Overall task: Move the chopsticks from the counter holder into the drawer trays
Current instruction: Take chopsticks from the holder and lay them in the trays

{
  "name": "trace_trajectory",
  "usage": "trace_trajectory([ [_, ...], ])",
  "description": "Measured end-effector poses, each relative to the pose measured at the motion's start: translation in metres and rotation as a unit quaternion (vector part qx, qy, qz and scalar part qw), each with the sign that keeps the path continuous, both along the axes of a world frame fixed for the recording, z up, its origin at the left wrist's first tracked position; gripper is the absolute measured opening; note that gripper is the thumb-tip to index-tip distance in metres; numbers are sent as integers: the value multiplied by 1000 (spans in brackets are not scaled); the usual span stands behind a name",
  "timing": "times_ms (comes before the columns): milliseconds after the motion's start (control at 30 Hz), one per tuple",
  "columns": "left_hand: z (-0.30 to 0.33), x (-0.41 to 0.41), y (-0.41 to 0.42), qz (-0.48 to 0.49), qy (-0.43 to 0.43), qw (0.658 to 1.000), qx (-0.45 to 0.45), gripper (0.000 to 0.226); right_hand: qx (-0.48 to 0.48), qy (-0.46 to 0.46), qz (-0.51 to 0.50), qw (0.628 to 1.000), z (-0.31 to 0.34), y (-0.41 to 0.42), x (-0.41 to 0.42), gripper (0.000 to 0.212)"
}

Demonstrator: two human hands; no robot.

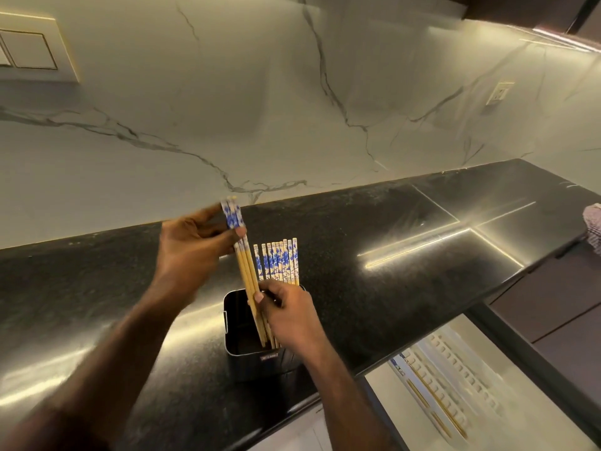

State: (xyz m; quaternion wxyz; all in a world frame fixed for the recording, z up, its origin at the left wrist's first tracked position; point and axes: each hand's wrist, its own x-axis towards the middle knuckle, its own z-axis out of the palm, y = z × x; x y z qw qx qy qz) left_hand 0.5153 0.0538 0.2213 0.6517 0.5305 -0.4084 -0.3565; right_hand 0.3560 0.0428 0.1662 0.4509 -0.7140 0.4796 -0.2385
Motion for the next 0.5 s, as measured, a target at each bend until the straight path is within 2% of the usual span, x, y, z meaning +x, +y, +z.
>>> trace_trajectory([
  [133, 45, -8, -8, -8, 50, 997, -53, 58, 84, -150, 9, 985, 16, -1, -23, 20],
  [200, 57, -23, -12, -23, 70, 995, -66, 58, 104, -197, 4, 975, 24, -3, -45, 19],
  [300, 59, -56, -18, -46, 87, 993, -63, 57, 112, -203, 2, 973, 35, -1, -85, 19],
  [400, 46, -100, -24, -66, 107, 991, -48, 46, 119, -192, -19, 974, 34, 3, -136, 18],
  [500, 22, -152, -31, -88, 111, 990, -13, 37, 111, -142, -65, 981, 17, 4, -190, 16],
])
